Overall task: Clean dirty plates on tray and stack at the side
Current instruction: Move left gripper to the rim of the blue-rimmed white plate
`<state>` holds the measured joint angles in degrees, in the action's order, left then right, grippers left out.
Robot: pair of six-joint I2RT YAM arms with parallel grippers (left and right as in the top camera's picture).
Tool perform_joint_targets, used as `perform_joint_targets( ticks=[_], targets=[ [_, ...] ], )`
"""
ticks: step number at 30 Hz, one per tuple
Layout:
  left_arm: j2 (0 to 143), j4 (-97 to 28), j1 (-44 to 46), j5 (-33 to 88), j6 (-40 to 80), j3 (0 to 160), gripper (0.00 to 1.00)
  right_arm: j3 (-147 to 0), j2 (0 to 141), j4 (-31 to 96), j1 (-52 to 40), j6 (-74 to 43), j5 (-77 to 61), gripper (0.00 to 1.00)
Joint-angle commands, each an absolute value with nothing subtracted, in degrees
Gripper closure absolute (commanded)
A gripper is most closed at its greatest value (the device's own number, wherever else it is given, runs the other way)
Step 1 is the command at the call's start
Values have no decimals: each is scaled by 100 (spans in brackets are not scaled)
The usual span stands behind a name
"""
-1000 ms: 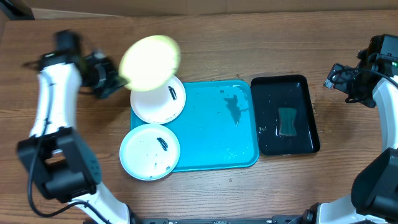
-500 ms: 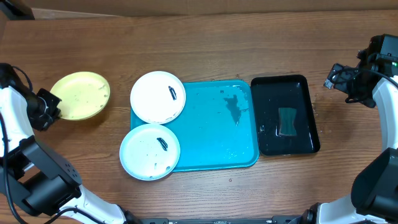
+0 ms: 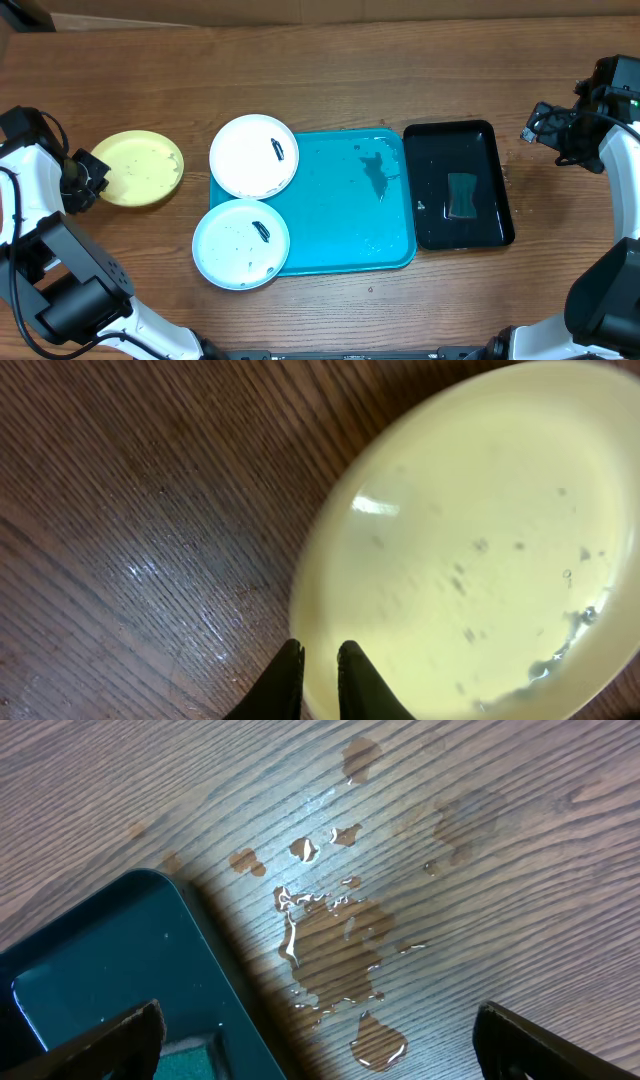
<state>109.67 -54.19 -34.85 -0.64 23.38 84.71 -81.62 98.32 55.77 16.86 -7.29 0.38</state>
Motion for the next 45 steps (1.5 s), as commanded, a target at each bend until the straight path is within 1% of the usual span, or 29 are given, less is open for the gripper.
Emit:
perform_joint_targets(
  ticks=[1, 3, 5, 7, 8, 11, 16, 18, 21, 24, 29, 33, 38, 45],
  targets=[
    [10951, -5413, -3470, -148, 2222, 8458, 76, -8145, 9815, 5564, 1702, -749, 38, 0],
    [10951, -5435, -3468, -141, 2222, 8458, 53, -8145, 9815, 5564, 1702, -749, 38, 0],
    [10951, -5509, -3468, 1, 2084, 8458, 37, -8145, 9815, 5564, 1702, -749, 38, 0],
    [10951, -5575, -3468, 436, 1798, 8458, 25, -8145, 9815, 5564, 1702, -749, 38, 0],
    [10951, -5642, -3468, 679, 1723, 8458, 23, -8145, 9815, 5564, 1702, -749, 38, 0],
    [10951, -5940, -3452, 1280, 1675, 8458, 22, -8145, 9815, 5564, 1702, -749, 38, 0],
    [10831, -6641, -3291, 2128, 1184, 8455, 24, -8145, 9815, 5564, 1702, -749, 38, 0],
    [10702, -6862, -3197, 2250, 1068, 8453, 26, -8145, 9815, 5564, 1702, -749, 38, 0],
    [10335, -7181, -2936, 2244, 1024, 8427, 26, -8145, 9815, 5564, 1702, -749, 38, 0],
    [9821, -7356, -2543, 2027, 1050, 8274, 26, -8145, 9815, 5564, 1702, -749, 38, 0],
    [8825, -7717, -1678, 834, 1540, 7712, 27, -8145, 9815, 5564, 1702, -749, 38, 0],
    [8228, -7957, -1157, 589, 1704, 7091, 27, -8145, 9815, 5564, 1702, -749, 38, 0],
    [7697, -7824, -934, 279, 2069, 6335, 25, -8145, 9815, 5564, 1702, -749, 38, 0],
    [7649, -7255, -939, -99, 2276, 6080, 25, -8145, 9815, 5564, 1702, -749, 38, 0]
  ],
)
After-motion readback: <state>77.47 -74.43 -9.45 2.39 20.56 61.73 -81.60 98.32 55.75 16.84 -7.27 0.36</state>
